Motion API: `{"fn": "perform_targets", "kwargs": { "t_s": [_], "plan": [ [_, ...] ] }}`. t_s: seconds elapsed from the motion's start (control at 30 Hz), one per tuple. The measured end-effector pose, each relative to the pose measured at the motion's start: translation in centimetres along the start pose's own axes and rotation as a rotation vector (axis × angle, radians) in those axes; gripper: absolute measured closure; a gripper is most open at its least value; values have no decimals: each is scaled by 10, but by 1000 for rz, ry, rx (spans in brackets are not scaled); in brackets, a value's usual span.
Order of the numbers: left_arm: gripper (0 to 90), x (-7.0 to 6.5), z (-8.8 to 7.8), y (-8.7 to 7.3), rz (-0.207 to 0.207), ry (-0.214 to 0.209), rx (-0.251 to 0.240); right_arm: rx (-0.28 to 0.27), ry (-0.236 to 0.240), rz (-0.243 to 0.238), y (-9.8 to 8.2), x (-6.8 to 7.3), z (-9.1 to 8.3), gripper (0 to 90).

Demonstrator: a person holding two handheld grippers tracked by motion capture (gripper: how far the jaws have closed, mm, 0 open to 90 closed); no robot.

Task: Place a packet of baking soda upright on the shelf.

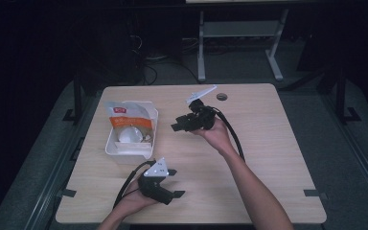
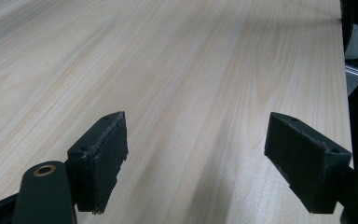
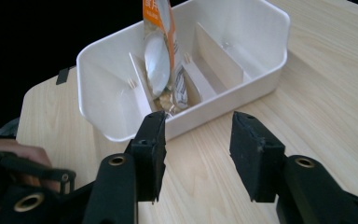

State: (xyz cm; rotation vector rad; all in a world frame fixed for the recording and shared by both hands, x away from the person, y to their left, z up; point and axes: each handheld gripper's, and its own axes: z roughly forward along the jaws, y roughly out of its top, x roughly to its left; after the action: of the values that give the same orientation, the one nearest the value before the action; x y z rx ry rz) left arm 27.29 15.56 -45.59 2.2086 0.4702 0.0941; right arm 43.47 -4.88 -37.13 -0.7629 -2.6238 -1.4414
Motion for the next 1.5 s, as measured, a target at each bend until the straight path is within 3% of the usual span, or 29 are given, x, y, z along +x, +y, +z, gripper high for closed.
{"fn": "perform_targets", "kwargs": {
  "t_s": [0.8,1.5],
  "plan": [
    [207,1,1,0,-8,3,7,-18,-47,65,-48,-8,-59,474],
    [207,2,0,-1,-15,10,10,-26,-74,100,-87,-1,-97,442]
  ]
}}
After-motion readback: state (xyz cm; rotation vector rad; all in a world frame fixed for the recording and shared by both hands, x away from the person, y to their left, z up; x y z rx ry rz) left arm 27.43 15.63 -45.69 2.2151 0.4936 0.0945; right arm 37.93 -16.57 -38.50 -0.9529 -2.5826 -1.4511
